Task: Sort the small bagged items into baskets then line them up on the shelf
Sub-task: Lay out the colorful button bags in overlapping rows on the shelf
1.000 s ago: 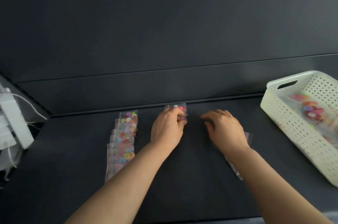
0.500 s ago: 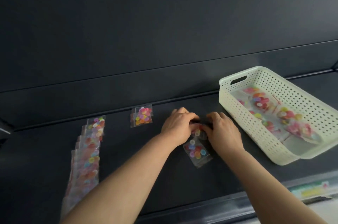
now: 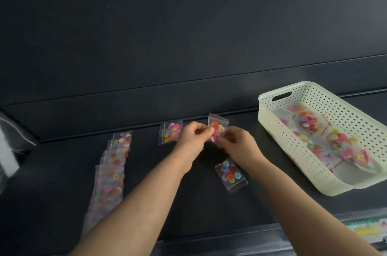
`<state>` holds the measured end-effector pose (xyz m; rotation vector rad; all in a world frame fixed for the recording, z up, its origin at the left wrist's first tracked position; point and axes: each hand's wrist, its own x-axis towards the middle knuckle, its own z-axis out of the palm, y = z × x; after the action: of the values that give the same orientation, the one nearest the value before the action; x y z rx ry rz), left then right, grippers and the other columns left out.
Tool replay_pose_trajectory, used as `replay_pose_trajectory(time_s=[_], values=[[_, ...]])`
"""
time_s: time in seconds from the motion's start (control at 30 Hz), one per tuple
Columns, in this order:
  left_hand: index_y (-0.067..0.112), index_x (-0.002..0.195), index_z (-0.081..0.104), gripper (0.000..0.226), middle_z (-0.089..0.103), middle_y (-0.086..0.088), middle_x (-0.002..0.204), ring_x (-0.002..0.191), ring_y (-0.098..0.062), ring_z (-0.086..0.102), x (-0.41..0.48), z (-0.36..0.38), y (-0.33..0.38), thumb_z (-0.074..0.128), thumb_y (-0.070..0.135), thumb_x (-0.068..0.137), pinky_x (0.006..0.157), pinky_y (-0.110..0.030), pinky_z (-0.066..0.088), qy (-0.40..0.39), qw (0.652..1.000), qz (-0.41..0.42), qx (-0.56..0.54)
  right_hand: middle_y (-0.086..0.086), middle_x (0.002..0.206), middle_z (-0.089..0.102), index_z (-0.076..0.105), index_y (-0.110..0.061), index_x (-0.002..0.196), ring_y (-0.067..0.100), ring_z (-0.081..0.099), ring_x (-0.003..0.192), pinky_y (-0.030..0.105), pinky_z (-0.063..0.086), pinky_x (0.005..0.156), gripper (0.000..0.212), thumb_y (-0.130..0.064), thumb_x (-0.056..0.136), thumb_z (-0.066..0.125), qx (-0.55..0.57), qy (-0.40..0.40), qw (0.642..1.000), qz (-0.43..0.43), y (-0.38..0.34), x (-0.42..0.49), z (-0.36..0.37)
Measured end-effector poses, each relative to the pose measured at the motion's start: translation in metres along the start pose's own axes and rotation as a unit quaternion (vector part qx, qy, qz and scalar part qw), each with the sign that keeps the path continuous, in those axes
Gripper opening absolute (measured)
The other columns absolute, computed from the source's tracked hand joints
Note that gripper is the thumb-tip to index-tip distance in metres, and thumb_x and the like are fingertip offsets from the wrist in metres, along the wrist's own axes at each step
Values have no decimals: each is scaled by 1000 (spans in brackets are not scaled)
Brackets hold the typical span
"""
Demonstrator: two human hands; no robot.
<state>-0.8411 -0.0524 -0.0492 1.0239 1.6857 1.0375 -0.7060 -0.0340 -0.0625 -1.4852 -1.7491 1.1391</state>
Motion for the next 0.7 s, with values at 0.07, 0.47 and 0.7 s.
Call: replay_pose_trajectory(time_s=[0.07,0.47,0.7], values=[[21,116,56,29,64,8,104,97,-6,59,-3,-10,-3,67,30,90,82,-27,50,-1,1000,15,-3,-5,82,70,63,-21,91,11,68,75,32,56,77,7,-15,89,60,-39,-24,999,-4,-3,0,2],[16,94,67,6,66,2,86,74,-8,60,-22,-73,-31,61,18,95,67,-25,52,63,998,-24,-7,8,86,70,55,-11,119,19,68,78,28,57,75,43,-5,80,73,177,-99,977,68,-27,-7,46],[22,87,61,14,68,3,87,83,-14,66,-17,-97,-57,75,22,84,79,-38,58,133,984,-22,113,0,85,71,57,-22,112,15,67,84,38,56,83,46,-22,73,81,81,-51,994,55,-30,-4,81]])
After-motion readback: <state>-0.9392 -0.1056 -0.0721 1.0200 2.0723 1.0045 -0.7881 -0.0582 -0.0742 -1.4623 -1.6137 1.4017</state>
